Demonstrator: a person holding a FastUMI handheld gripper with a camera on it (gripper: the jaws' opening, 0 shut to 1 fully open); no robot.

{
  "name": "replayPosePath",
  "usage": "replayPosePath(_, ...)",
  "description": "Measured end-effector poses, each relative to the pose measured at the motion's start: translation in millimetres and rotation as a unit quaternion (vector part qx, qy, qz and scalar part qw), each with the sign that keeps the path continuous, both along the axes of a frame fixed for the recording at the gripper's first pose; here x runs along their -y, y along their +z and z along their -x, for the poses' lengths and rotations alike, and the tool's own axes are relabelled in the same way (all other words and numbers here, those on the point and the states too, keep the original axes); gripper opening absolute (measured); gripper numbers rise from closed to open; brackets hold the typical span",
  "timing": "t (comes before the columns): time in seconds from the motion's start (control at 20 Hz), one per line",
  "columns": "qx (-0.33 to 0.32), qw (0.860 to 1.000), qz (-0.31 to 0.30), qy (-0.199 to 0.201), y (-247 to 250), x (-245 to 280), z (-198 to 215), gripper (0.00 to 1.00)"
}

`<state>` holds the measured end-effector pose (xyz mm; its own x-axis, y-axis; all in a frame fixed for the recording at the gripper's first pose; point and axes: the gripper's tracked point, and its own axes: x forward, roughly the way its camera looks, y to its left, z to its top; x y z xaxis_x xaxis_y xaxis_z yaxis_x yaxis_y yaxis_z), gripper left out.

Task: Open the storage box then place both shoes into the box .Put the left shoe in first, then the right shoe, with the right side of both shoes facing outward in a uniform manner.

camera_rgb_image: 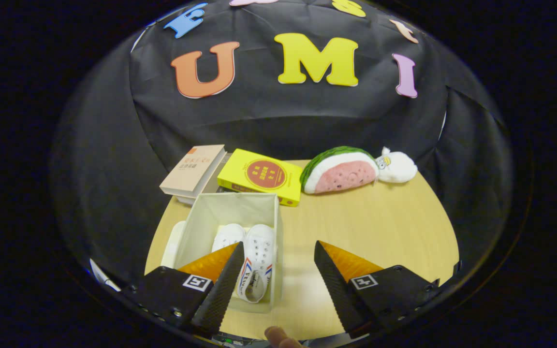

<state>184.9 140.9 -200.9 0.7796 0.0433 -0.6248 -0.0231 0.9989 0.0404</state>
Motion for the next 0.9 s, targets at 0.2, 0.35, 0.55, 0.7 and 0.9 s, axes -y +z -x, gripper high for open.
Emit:
replayPosePath(0.2,0.088,0.996,0.028,0.011,59,36,17,0.92)
replayPosePath(0.35,0.164,0.986,0.033,0.013,104,56,33,0.95)
replayPosePath(0.55,0.252,0.967,0.045,0.007,161,77,58,0.96)
replayPosePath(0.7,0.295,0.955,0.038,0.000,191,89,77,0.96)
replayPosePath(0.9,0.302,0.953,0.021,-0.002,206,105,94,0.96)
